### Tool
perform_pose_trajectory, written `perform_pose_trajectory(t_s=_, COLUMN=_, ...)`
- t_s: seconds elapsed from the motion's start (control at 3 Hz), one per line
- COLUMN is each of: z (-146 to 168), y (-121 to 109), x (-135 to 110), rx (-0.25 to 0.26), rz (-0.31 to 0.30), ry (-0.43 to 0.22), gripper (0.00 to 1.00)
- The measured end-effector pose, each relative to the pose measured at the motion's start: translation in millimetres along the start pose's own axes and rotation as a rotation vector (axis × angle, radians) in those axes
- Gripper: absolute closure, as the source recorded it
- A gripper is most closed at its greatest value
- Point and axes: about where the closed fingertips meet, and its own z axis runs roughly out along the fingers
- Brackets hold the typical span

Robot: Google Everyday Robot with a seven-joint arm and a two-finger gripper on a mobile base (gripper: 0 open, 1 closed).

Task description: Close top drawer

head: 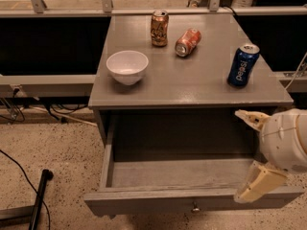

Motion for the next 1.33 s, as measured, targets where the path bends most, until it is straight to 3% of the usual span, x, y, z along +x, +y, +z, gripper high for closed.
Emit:
perform_pose_trajectory(t_s=0.33, z=-0.7, y=-1.0, x=-0.9, rx=0.000, rz=0.003, ry=0.003, gripper=0.00)
perform_pose_trajectory(t_s=0.67, z=12.9, y=2.6, x=21.3, rx=-0.019, rz=-0.021, ry=0.062, gripper=0.00)
perform_pose_trajectory(t_s=1.0, z=44.5, y=24.3, x=78.6, rx=-0.070, rz=-0.116, ry=0.209, gripper=0.18)
perform_pose_trajectory(t_s=1.33, z=67.7, y=50.8, x=132.3, rx=-0.117, rz=-0.168, ry=0.301, gripper=0.41)
